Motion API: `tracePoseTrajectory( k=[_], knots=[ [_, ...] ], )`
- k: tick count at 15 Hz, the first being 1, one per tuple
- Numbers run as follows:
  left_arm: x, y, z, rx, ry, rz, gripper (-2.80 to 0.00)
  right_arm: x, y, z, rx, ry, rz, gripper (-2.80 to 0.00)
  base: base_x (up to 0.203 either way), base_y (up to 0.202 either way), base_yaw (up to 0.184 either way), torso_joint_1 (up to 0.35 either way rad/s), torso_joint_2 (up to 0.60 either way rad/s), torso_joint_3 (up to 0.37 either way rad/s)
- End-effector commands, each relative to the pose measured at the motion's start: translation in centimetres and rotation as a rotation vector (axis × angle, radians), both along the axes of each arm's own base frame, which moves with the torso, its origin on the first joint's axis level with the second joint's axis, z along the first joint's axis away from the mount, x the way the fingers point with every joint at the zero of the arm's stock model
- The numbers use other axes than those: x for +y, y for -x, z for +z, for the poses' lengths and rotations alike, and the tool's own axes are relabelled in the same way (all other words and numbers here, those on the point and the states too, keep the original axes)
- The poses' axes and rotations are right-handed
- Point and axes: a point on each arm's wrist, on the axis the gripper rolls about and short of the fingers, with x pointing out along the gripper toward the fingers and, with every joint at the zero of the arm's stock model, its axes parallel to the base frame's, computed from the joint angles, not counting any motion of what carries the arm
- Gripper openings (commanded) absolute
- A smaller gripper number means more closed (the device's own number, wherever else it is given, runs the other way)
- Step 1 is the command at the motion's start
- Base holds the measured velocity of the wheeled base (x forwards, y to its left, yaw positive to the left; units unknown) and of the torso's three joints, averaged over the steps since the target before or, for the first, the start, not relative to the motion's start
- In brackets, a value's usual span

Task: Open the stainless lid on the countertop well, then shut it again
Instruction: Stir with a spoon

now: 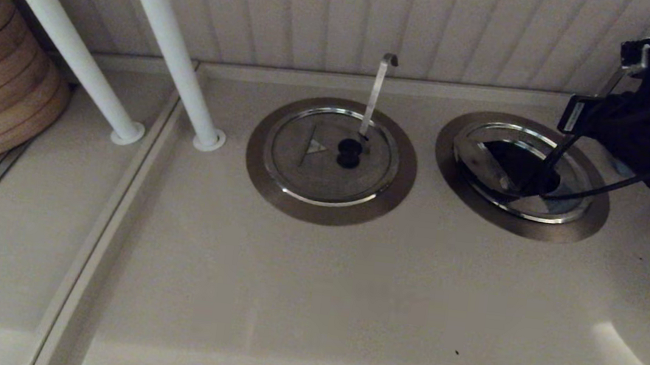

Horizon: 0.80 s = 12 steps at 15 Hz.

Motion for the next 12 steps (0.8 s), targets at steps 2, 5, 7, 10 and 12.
tracePoseTrajectory(
  k=[2, 5, 7, 10, 12],
  knots=[
    [0.0, 0.0, 0.0, 0.001, 0.0, 0.0, -2.8, 1.9, 0.3, -0.1, 0.004, -0.025, 0.055, -2.8, 0.0, 0.0, 0.0, 0.0, 0.0, 0.0],
    [0.0, 0.0, 0.0, 0.001, 0.0, 0.0, -2.8, 2.4, -0.6, -0.6, 0.011, -0.053, 0.064, -2.8, 0.0, 0.0, 0.0, 0.0, 0.0, 0.0],
    [0.0, 0.0, 0.0, 0.001, 0.0, 0.0, -2.8, 2.2, -1.8, -1.0, 0.007, -0.074, 0.048, -2.8, 0.0, 0.0, 0.0, 0.0, 0.0, 0.0],
    [0.0, 0.0, 0.0, 0.001, 0.0, 0.0, -2.8, 0.4, -2.7, -1.0, -0.009, -0.077, -0.021, -2.8, 0.0, 0.0, 0.0, 0.0, 0.0, 0.0],
    [0.0, 0.0, 0.0, 0.001, 0.0, 0.0, -2.8, 0.0, -2.3, -0.2, -0.032, -0.077, -0.031, -2.8, 0.0, 0.0, 0.0, 0.0, 0.0, 0.0]
  ],
)
